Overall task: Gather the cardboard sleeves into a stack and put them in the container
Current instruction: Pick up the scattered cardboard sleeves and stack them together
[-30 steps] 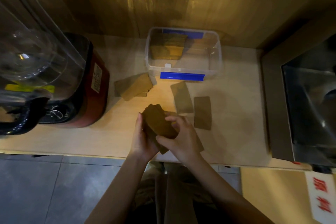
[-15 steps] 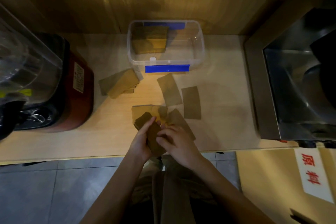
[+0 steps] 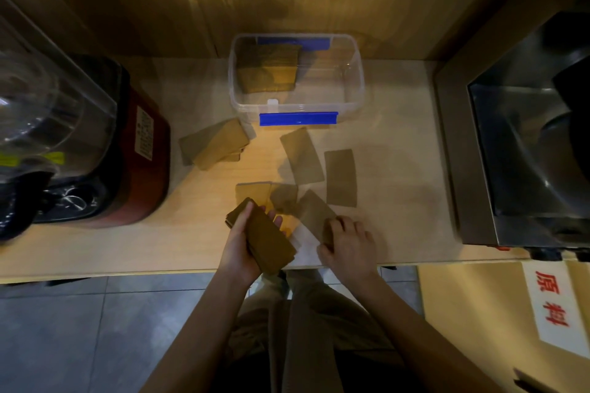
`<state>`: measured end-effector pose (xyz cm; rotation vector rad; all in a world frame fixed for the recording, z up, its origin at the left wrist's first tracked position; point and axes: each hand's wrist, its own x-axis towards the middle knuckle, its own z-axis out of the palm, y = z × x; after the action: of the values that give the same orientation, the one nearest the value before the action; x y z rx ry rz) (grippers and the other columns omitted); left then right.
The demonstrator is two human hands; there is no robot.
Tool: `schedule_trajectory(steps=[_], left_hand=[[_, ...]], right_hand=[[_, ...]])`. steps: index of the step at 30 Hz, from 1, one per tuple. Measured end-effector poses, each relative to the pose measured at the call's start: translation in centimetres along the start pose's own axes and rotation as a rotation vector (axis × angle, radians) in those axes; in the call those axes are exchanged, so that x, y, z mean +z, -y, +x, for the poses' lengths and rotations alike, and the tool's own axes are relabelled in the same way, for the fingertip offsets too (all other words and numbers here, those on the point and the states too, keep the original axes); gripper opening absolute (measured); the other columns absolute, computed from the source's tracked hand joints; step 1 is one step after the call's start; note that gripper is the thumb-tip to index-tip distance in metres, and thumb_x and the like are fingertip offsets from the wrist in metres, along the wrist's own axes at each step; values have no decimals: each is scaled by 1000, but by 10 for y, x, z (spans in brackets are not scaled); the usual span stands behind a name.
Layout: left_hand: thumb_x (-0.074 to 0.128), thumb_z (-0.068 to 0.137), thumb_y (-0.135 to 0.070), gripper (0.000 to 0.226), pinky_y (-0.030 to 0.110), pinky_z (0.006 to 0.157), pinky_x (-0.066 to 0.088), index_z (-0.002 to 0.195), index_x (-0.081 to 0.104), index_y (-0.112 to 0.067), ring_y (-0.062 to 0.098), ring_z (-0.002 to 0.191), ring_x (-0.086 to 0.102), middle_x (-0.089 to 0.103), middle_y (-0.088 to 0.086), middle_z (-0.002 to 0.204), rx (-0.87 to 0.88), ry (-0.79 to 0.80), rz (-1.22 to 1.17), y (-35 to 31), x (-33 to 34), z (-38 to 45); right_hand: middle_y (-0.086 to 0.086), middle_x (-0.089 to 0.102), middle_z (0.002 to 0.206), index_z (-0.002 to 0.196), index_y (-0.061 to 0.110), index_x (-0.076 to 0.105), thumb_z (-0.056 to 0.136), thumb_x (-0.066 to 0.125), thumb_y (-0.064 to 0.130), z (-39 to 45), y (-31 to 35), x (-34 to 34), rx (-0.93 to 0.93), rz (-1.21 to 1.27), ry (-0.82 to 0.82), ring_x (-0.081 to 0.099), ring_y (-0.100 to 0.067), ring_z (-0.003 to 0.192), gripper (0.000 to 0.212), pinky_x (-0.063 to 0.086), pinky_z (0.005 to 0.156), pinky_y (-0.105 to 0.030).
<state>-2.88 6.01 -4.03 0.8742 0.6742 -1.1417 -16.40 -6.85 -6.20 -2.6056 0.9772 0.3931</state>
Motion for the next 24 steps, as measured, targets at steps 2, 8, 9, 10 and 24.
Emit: schedule_trajectory(steps=[2, 8, 9, 10, 24], left_hand=[[64, 72, -42, 33, 39, 82, 50, 95, 65, -18, 16, 74, 71, 74, 2, 81, 1, 2, -2, -1, -2, 0], [66, 63, -47, 43, 39, 82, 50, 96, 64, -18, 18, 78, 70, 73, 3, 86, 4, 46, -19, -5, -7, -3], [66, 63, -48, 45, 39, 84, 49, 97, 64, -18, 18, 79, 70, 73, 4, 87, 12, 49, -25, -6, -8, -4], [65, 63, -48, 46, 39, 86, 49, 98, 64, -17, 18, 81, 70, 73, 4, 88, 22, 55, -32, -7, -9, -6], [65, 62, -51, 49, 39, 85, 49, 97, 66, -16, 19, 80, 70, 72, 6, 92, 102, 12, -161, -20, -30, -15]], right_hand=[[-9, 57, 121, 118, 14, 48, 79, 57, 42, 3, -2, -4, 20, 47, 1, 51, -27, 108, 49, 44, 85, -36], [-10, 60, 117, 117, 14, 53, 75, 63, 44, 18, 14, -20, -97, 168, -56, 53, -29, 108, 52, 44, 89, -39], [-10, 60, 117, 117, 13, 52, 76, 62, 43, 24, 20, -23, -139, 160, -52, 53, -30, 108, 52, 44, 89, -39], [-10, 58, 119, 119, 13, 52, 78, 61, 43, 29, 26, -26, -174, 147, -40, 51, -30, 109, 51, 42, 90, -40], [-9, 50, 129, 114, 13, 49, 81, 57, 34, 62, 76, -7, -367, -81, 16, 37, -26, 127, 40, 28, 106, -41]])
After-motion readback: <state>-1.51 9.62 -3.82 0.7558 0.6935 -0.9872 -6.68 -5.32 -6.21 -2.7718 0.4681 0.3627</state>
